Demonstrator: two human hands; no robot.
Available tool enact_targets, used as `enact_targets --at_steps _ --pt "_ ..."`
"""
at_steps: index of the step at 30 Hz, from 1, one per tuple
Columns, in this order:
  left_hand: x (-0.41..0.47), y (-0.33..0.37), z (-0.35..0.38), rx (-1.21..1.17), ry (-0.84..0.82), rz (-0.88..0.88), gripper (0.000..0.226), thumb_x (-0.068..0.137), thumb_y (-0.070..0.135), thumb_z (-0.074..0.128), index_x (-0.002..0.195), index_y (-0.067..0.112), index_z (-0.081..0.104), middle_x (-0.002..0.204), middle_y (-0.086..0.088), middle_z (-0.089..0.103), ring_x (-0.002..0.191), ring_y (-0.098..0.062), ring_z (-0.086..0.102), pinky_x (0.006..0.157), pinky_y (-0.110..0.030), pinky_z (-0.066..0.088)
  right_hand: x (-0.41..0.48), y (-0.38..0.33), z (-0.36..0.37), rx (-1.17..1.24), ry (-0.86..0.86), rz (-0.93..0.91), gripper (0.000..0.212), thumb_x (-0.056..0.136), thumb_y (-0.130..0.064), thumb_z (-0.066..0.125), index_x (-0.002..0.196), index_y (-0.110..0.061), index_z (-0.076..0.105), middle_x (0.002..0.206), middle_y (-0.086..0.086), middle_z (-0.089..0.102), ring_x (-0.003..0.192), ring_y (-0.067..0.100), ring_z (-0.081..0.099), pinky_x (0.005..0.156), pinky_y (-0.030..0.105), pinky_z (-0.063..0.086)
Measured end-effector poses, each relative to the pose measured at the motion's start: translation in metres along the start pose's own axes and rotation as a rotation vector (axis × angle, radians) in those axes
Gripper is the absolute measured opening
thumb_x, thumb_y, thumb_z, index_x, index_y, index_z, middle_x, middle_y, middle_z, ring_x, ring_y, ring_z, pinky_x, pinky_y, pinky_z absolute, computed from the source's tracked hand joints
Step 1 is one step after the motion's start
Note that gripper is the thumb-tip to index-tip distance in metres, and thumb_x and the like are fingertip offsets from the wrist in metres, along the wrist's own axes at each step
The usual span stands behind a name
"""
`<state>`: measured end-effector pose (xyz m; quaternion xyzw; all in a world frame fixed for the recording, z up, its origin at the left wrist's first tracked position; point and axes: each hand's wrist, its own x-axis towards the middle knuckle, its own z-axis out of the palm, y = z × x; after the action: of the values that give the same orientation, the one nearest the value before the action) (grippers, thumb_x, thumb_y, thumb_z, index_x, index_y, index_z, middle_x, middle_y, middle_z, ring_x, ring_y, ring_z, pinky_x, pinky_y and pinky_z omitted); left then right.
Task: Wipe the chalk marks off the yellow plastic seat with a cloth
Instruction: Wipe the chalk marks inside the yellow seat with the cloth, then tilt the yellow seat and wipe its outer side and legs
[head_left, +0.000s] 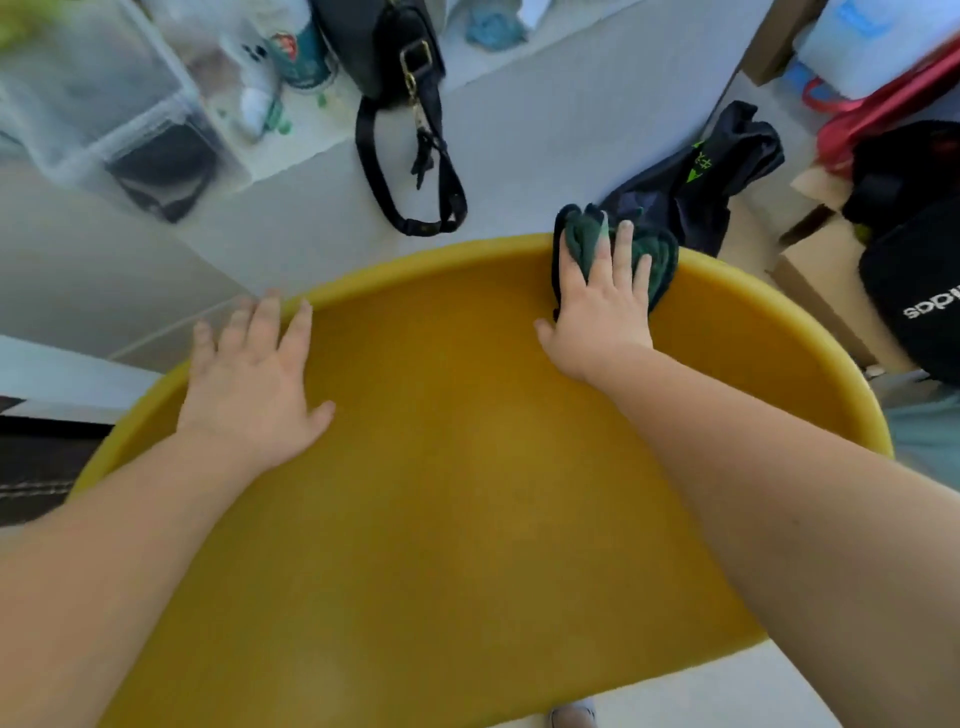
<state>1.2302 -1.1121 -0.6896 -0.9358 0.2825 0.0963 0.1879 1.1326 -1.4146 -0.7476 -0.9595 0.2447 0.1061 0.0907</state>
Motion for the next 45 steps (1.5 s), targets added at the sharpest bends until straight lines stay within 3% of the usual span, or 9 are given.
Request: enact_targets --at_steps 6,9,12,21,26,29,34,37,45 --pt "-0.062 -0.08 0.057 -0.061 -0.101 -0.087 0.115 0.073 0.061 0.067 0.156 0.006 0.01 0.162 -0.018 0.016 0.144 -0.038 0.025 0.114 -0.056 0.025 -0.048 -0.124 0.011 0.528 0.003 -0.145 0.064 0.106 -0.044 0.047 0.162 -0.017 0.028 0.164 0.017 0.031 0.152 0.034 0.024 0.126 0.046 0.024" --pt "-0.082 -0.101 0.079 -0.093 -0.087 -0.039 0.112 0.074 0.058 0.069 0.155 0.003 0.015 0.162 -0.017 0.018 0.139 -0.037 0.033 0.112 -0.053 0.03 -0.078 -0.166 0.03 0.78 -0.026 0.001 0.03 0.108 -0.042 0.047 0.115 -0.024 0.07 0.11 0.008 0.066 0.102 0.022 0.059 0.086 0.039 0.049" --pt "-0.086 -0.124 0.086 -0.1 -0.024 -0.093 0.105 0.077 0.059 0.062 0.155 0.006 0.015 0.162 -0.017 0.017 0.136 -0.037 0.038 0.111 -0.05 0.032 -0.084 -0.192 0.04 0.881 -0.103 0.179 0.05 0.108 -0.038 0.046 0.07 -0.009 0.06 0.061 0.001 0.051 0.055 0.017 0.043 0.055 0.031 0.031" --pt "-0.095 -0.151 0.105 -0.57 -0.046 -0.207 0.1 0.08 0.053 0.065 0.158 0.019 0.012 0.16 -0.004 0.028 0.14 -0.028 0.036 0.104 -0.043 0.04 -0.086 -0.279 0.04 0.974 -0.167 0.34 0.042 0.107 -0.043 0.047 0.119 -0.01 0.069 0.109 0.011 0.07 0.1 0.031 0.066 0.084 0.043 0.056" --pt "-0.117 -0.168 0.111 -0.623 -0.016 -0.149 0.091 0.082 0.048 0.067 0.156 0.019 0.023 0.147 -0.007 0.047 0.131 -0.03 0.047 0.1 -0.04 0.042 -0.083 -0.32 0.051 0.952 -0.147 0.373 0.059 0.11 -0.044 0.034 0.164 -0.022 0.021 0.162 0.008 0.036 0.141 0.035 0.044 0.094 0.042 0.046" --pt "-0.147 -0.169 0.117 -0.634 -0.025 -0.118 0.091 0.082 0.045 0.068 0.156 0.018 0.023 0.14 -0.008 0.053 0.123 -0.03 0.052 0.095 -0.039 0.045 -0.078 -0.329 0.056 0.947 -0.131 0.43 0.067 0.107 -0.052 0.037 0.163 -0.019 0.023 0.16 0.01 0.04 0.142 0.036 0.042 0.111 0.051 0.044" --pt "-0.195 -0.154 0.123 -0.716 -0.068 -0.087 0.086 0.084 0.04 0.065 0.156 0.016 0.024 0.128 -0.006 0.059 0.112 -0.027 0.057 0.086 -0.036 0.048 -0.087 -0.324 0.065 0.925 -0.135 0.568 0.093 0.089 -0.072 0.054 0.156 -0.011 0.032 0.134 0.012 0.059 0.118 0.036 0.059 0.096 0.052 0.055" --pt "-0.213 -0.143 0.125 -0.727 -0.09 -0.05 0.083 0.084 0.037 0.064 0.154 0.014 0.028 0.12 -0.006 0.063 0.107 -0.026 0.059 0.086 -0.038 0.051 -0.092 -0.319 0.067 0.924 -0.123 0.587 0.077 0.073 -0.068 0.055 0.123 -0.009 0.053 0.116 0.015 0.065 0.106 0.038 0.063 0.089 0.053 0.057" --pt "-0.266 -0.097 0.119 -0.712 -0.161 -0.015 0.082 0.08 0.043 0.061 0.151 0.014 0.032 0.095 0.001 0.062 0.09 -0.02 0.061 0.076 -0.037 0.054 -0.129 -0.298 0.082 0.866 -0.072 0.531 0.051 0.063 -0.06 0.056 0.084 -0.014 0.05 0.094 0.012 0.062 0.099 0.038 0.066 0.062 0.04 0.045"
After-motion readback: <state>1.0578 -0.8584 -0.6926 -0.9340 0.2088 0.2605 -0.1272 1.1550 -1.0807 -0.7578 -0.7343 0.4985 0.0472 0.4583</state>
